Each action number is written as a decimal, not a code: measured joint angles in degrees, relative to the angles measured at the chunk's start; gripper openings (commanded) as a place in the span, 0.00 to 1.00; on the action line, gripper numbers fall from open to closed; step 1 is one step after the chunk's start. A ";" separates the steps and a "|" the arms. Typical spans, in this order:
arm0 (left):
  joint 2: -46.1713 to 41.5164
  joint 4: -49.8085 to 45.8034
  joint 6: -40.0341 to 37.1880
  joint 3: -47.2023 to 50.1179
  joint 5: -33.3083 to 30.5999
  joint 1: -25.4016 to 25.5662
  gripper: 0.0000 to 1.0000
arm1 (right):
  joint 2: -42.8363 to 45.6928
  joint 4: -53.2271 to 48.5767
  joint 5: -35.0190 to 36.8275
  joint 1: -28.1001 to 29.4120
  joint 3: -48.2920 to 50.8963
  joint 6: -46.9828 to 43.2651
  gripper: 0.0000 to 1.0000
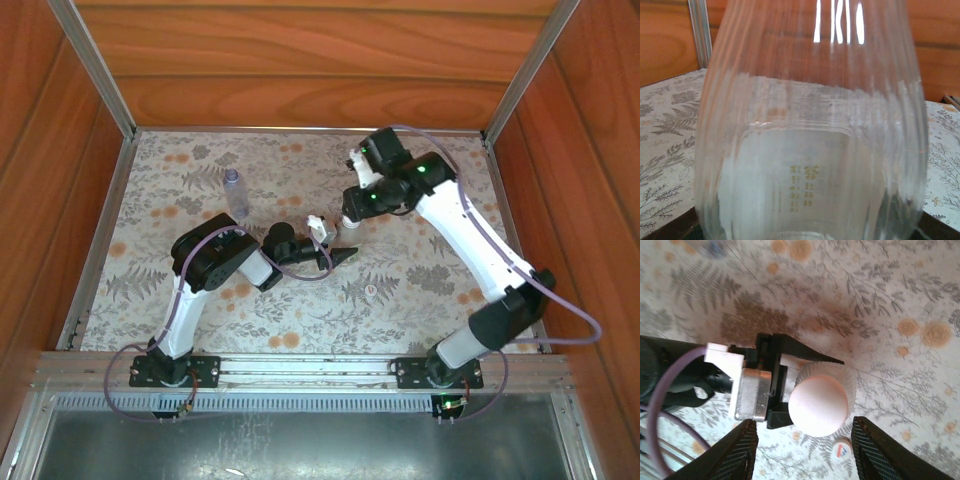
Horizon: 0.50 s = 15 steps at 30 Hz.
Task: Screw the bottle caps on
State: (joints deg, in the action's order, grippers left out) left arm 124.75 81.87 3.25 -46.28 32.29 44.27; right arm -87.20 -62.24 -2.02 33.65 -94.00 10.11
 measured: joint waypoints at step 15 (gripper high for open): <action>0.00 0.00 0.00 0.00 0.02 0.00 0.63 | -0.52 8.72 -13.42 -8.26 9.01 0.55 0.27</action>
State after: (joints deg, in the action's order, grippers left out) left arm 124.75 81.87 3.25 -46.28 32.32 44.27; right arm -87.72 -53.52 -15.44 25.39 -84.99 10.66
